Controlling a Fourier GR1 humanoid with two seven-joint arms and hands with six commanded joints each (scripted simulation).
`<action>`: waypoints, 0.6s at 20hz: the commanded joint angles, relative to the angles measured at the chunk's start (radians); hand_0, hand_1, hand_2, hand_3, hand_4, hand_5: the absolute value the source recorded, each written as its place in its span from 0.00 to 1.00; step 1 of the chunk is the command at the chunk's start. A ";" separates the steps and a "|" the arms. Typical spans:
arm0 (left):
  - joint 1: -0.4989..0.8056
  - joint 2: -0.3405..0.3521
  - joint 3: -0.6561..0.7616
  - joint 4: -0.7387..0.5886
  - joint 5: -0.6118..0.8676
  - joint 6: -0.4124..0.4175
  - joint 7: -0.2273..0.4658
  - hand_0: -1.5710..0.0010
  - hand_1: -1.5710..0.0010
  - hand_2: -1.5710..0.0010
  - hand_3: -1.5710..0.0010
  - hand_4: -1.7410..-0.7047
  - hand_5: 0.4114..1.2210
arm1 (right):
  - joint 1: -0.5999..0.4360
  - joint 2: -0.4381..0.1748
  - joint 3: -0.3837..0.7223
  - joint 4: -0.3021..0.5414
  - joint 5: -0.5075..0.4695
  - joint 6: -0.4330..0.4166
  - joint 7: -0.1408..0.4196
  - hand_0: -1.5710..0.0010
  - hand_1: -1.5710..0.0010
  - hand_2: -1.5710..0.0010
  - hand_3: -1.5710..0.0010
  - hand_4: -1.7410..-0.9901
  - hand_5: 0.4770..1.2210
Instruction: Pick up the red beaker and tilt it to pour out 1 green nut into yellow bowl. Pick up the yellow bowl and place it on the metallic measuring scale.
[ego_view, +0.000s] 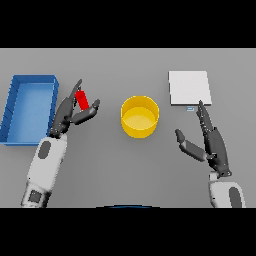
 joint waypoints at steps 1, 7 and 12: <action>-0.018 0.003 0.009 0.024 0.001 0.003 -0.002 1.00 1.00 1.00 1.00 0.52 0.32 | -0.005 0.001 0.001 -0.001 0.003 -0.003 0.007 1.00 1.00 1.00 1.00 0.68 0.21; -0.090 -0.021 0.067 0.153 0.040 0.016 -0.116 1.00 1.00 1.00 1.00 0.45 0.36 | -0.004 -0.005 -0.011 -0.008 -0.009 -0.003 0.028 1.00 1.00 1.00 1.00 0.66 0.22; -0.142 -0.050 0.118 0.270 0.068 0.044 -0.195 0.87 0.85 0.82 0.84 0.33 0.46 | 0.001 0.000 -0.005 -0.010 -0.001 -0.007 0.018 1.00 1.00 1.00 1.00 0.67 0.23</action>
